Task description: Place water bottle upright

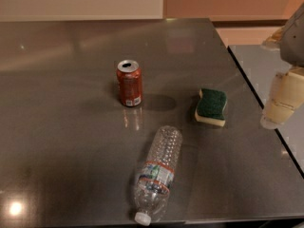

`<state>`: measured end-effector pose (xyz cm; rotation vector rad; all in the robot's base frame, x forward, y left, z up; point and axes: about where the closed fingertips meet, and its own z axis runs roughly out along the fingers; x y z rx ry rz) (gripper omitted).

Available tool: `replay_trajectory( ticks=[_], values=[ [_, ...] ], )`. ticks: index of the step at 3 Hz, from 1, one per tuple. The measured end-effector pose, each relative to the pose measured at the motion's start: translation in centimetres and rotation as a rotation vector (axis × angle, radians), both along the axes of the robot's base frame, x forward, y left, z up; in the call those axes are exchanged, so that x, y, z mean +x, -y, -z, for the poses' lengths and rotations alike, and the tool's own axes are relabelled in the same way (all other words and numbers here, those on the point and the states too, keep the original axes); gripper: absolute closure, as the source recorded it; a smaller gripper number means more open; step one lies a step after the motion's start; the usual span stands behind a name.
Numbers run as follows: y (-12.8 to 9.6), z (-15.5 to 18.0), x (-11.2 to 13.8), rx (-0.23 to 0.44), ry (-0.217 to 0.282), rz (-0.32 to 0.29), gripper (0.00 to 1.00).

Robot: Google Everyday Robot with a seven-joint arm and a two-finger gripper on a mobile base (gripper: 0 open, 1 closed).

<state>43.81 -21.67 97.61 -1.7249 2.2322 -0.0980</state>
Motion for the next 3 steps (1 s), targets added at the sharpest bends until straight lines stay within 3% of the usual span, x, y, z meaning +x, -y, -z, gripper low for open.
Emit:
replay_trajectory(
  ticks=[1,2,3],
  values=[
    [0.0,0.0,0.0,0.0,0.0,0.0,0.0],
    [-1.3,-0.4,0.2,0.04,-0.007,-0.078,0.0],
    [-3.5,-0.4,0.1,0.07,0.003,-0.234,0.0]
  ],
)
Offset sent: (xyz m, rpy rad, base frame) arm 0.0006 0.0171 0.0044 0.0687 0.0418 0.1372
